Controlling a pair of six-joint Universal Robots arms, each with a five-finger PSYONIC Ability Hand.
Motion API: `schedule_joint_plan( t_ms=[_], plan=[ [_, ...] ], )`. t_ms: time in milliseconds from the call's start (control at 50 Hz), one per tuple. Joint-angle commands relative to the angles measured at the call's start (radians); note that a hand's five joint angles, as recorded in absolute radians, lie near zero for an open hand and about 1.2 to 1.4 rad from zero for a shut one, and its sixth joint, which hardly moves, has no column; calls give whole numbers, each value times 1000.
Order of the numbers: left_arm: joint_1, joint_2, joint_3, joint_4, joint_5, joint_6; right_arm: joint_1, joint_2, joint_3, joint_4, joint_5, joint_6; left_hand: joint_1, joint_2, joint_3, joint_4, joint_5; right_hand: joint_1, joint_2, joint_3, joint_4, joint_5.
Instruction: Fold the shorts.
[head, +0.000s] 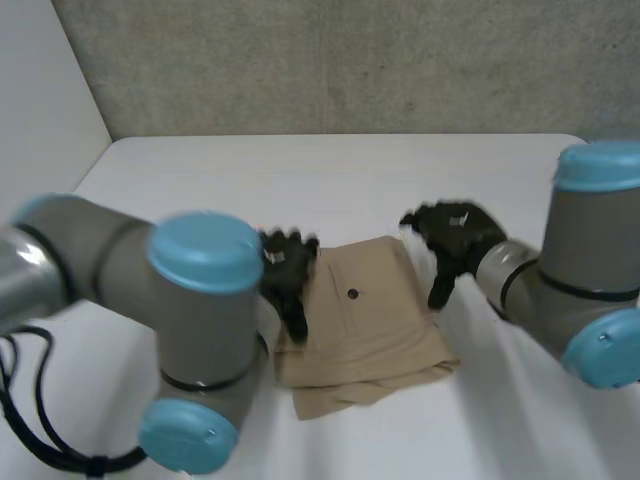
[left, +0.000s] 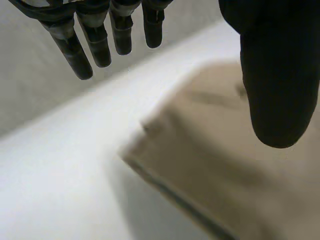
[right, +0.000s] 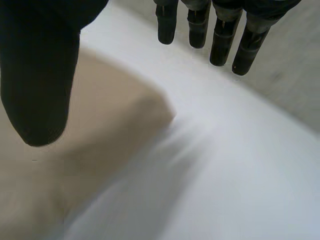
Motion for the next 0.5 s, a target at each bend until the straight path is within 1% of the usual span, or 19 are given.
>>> schedule_joint_plan(
  t_ms=[20, 40, 60, 80, 100, 180, 260, 360, 500],
  plan=[
    [121, 270, 8, -5, 8, 2, -11, -252, 2, -100, 102, 160, 8, -17, -34, -22, -31, 31, -42, -40, -57, -66],
    [138, 299, 13, -6, 6, 2, -11, -291, 1, -106, 125, 172, 14, -11, -28, -16, -25, 31, -42, -40, -57, -66],
    [155, 325, 17, -11, 6, 2, -13, -352, -2, -114, 168, 190, 17, -8, -25, -13, -22, 31, -42, -40, -57, -66],
    [187, 367, 32, -25, 9, 2, -16, -374, -8, -114, 185, 192, 23, -2, -20, -7, -16, 31, -42, -40, -57, -66],
    [268, 434, 68, -100, 52, 0, -65, -409, -47, -65, 224, 175, 20, -5, -22, -10, -19, 31, -42, -40, -57, -66],
    [316, 453, 94, -189, 118, -7, -89, -409, -79, 25, 219, 151, 8, -17, -34, -22, -31, 31, -42, -40, -57, -66],
    [325, 453, 103, -230, 149, -38, -91, -408, -99, 82, 204, 140, 3, -23, -40, -28, -36, 31, -42, -40, -57, -66],
    [327, 453, 100, -232, 154, -70, -99, -406, -99, 85, 178, 140, -3, -29, -46, -33, -42, 31, -42, -40, -57, -66],
    [327, 453, 91, -230, 158, -70, -105, -406, -91, 85, 136, 141, -9, -35, -52, -39, -48, 31, -42, -40, -57, -66]
  ],
)
